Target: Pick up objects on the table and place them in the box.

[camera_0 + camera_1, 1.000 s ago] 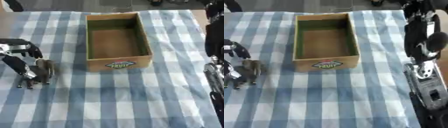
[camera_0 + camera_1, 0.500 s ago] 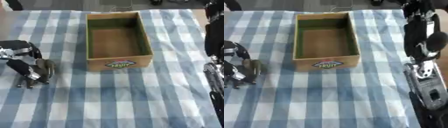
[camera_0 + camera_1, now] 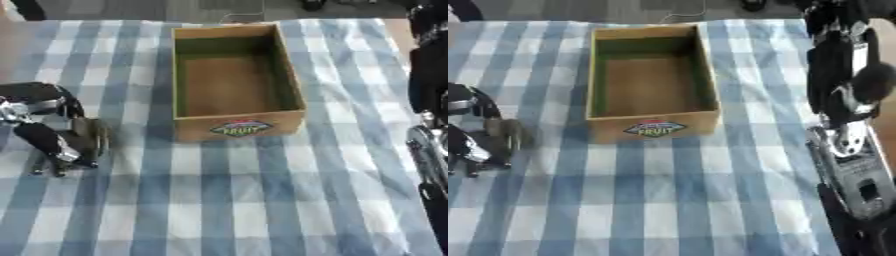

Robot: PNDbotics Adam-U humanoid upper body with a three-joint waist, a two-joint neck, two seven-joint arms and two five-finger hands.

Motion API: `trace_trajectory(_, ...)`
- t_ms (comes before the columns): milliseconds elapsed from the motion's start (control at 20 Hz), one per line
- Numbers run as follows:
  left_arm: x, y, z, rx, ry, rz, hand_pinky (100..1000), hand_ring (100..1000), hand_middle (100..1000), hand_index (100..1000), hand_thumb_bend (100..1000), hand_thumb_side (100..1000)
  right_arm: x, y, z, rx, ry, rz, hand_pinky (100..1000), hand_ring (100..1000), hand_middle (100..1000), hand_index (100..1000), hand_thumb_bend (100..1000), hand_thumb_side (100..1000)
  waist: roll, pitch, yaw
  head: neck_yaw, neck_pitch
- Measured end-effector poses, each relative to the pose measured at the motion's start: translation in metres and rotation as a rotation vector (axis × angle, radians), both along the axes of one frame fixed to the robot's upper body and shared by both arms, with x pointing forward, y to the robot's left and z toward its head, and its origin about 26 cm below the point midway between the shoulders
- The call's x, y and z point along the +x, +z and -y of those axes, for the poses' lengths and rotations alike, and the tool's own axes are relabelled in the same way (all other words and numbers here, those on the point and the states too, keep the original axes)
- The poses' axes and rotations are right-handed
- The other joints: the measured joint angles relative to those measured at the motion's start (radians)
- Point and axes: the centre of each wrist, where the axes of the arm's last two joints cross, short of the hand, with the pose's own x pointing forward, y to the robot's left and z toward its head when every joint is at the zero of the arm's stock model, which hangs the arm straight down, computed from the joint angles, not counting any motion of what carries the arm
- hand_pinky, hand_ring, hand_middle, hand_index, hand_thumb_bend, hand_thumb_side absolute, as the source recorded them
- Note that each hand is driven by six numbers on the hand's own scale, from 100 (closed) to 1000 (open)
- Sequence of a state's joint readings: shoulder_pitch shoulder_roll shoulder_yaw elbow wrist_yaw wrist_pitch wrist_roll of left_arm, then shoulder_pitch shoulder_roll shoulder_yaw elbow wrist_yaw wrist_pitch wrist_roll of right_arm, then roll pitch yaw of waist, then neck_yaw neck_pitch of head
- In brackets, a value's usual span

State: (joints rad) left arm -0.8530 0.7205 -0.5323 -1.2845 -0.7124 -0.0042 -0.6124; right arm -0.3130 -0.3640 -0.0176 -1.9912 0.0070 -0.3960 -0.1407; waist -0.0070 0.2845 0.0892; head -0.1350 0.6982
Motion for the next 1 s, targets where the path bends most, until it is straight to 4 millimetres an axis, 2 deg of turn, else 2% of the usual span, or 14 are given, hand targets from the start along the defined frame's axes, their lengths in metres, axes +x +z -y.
trace_trajectory(150,0.0,0.0,0.0,-0.028,0.005,0.024,592,660,613,701,672,534,0.0,0.0,0.0,0.0,0.0,0.0,909,952,617,868,908,1000,-0.001,0.001,0.0,0.0,-0.003)
trace_trajectory(350,0.0,-0.003,0.001,-0.059,0.012,0.024,606,675,628,754,653,524,0.0,0.0,0.0,-0.001,0.001,0.0,909,952,617,868,907,1000,-0.001,0.002,0.001,0.0,-0.006)
trace_trajectory(450,-0.002,-0.001,0.003,-0.069,0.008,0.014,629,712,670,809,632,512,0.0,-0.001,0.0,-0.002,0.001,-0.001,909,952,617,867,908,1000,-0.001,0.002,0.003,-0.001,-0.006)
trace_trajectory(500,-0.003,0.002,0.005,-0.075,-0.001,0.011,644,730,692,838,641,505,0.0,-0.001,0.0,-0.002,0.001,-0.002,909,952,617,867,908,1000,-0.001,0.002,0.003,-0.001,-0.006)
trace_trajectory(850,-0.023,0.043,0.008,-0.106,-0.068,0.002,712,780,734,860,674,518,-0.001,-0.002,0.001,-0.004,0.0,-0.009,909,952,617,868,910,1000,0.006,-0.008,0.005,-0.004,-0.006)
trace_trajectory(1000,-0.03,0.054,0.005,-0.092,-0.075,-0.018,706,775,740,848,621,507,-0.001,-0.004,0.001,-0.004,-0.002,-0.015,909,952,618,868,909,1000,0.006,-0.009,0.007,-0.005,-0.006)
